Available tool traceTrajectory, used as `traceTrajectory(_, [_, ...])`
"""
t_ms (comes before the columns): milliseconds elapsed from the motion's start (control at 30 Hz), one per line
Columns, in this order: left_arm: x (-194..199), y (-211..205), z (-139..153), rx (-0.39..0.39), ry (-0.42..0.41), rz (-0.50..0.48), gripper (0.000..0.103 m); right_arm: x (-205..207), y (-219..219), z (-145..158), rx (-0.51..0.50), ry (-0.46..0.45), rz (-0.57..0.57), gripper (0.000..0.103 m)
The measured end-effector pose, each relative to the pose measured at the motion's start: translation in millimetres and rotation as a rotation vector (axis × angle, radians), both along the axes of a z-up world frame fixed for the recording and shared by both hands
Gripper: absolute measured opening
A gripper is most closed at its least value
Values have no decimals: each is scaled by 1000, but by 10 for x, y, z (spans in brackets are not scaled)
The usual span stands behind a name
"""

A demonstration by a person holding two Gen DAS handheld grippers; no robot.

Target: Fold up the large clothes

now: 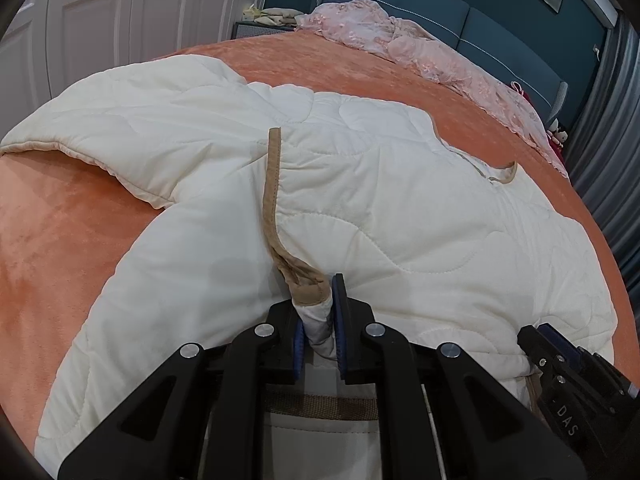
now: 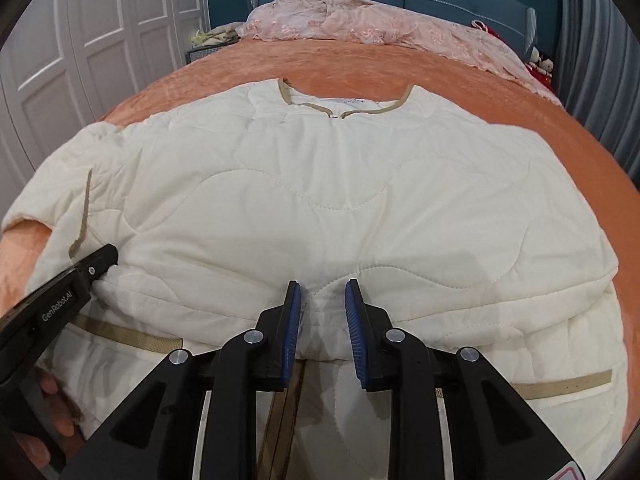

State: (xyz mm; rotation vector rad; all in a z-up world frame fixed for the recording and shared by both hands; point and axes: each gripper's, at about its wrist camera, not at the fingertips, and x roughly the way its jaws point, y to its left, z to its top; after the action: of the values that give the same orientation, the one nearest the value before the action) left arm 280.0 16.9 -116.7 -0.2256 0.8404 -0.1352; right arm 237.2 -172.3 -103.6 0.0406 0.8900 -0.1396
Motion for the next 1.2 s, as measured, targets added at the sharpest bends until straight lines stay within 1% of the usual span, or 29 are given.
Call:
traceTrajectory(100, [-9, -7, -2, -1, -3, 0, 11, 55, 68, -32, -29, -17, 1, 24])
traceTrajectory(267, [-4, 17, -2, -28, -3, 0, 12, 26, 70, -40, -39, -38, 2, 24])
traceTrajectory(333, [1, 60, 5, -55, 3, 0, 13, 2, 85, -47, -49, -38, -4, 24])
traceTrajectory(400, [8, 136, 34, -108, 20, -1, 16, -13, 100, -53, -59, -39, -4, 24])
traceTrajectory(433, [7, 195, 55, -146, 35, -3, 18, -12, 106, -53, -64, -40, -4, 24])
traceTrajectory(467, [-7, 289, 88, -199, 58, -12, 23, -15, 111, -53, -66, -42, -5, 24])
traceTrajectory(500, [-42, 413, 137, -238, 78, -8, 34, -21, 116, -55, -67, -43, -5, 24])
traceTrajectory(533, [-80, 522, 181, -268, 79, 4, 39, -21, 115, -55, -64, -45, -6, 24])
traceTrajectory(600, [-193, 970, 330, -357, 45, 70, 68, -24, 109, -53, -57, -48, -6, 24])
traceTrajectory(633, [-222, 1152, 378, -378, 26, 101, 73, -25, 103, -51, -52, -49, -7, 24])
traceTrajectory(667, [-231, 1459, 444, -390, 1, 156, 76, -25, 101, -48, -48, -50, -8, 24])
traceTrajectory(733, [-163, 1935, 484, -389, 2, 243, 77, -24, 100, -43, -47, -51, -9, 24])
traceTrajectory(767, [-92, 2244, 469, -400, 14, 298, 77, -22, 99, -44, -48, -50, -9, 24])
traceTrajectory(833, [33, 2751, 402, -409, 47, 411, 76, -21, 97, -40, -55, -50, -10, 24])
traceTrajectory(900, [134, 3239, 326, -439, 66, 523, 76, -17, 106, -41, -66, -49, -11, 24])
traceTrajectory(967, [239, 3614, 251, -474, 79, 599, 76, -15, 118, -40, -77, -49, -12, 24])
traceTrajectory(1000, [296, 3734, 206, -493, 87, 613, 74, -13, 119, -39, -79, -49, -13, 24])
traceTrajectory(1067, [402, 3891, 129, -520, 105, 632, 69, -12, 118, -39, -78, -48, -12, 24])
traceTrajectory(1133, [482, 3952, 110, -517, 102, 633, 63, -13, 117, -39, -80, -48, -12, 24])
traceTrajectory(1167, [536, 3962, 94, -512, 110, 631, 54, -12, 120, -40, -80, -48, -13, 24])
traceTrajectory(1200, [561, 3967, 73, -510, 117, 628, 42, -11, 120, -41, -81, -48, -13, 24])
